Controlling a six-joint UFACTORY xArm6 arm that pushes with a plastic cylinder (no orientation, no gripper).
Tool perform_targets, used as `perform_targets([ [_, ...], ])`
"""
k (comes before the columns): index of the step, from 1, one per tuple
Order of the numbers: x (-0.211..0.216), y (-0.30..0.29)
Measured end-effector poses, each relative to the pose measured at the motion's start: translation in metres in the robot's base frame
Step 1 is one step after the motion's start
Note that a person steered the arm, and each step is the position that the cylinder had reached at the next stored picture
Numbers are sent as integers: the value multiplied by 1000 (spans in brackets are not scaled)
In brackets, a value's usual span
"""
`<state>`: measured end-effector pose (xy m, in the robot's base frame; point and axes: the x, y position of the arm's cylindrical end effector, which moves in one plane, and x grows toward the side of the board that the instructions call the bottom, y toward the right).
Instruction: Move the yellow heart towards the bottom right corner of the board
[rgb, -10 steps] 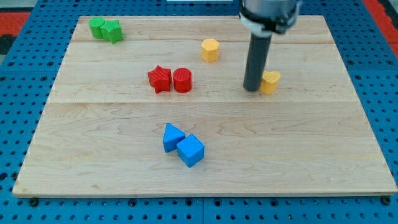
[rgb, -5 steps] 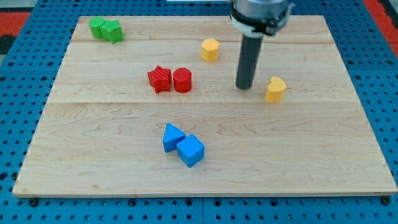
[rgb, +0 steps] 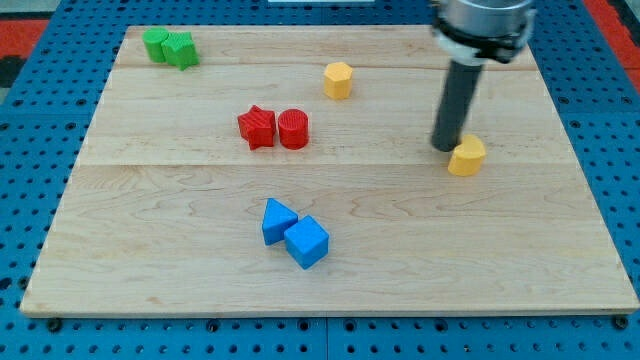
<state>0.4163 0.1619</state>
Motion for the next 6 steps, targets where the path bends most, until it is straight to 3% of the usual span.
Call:
perform_targets([
  [2,60,23],
  [3,25,-13],
  [4,19,21],
  [6,63,54],
])
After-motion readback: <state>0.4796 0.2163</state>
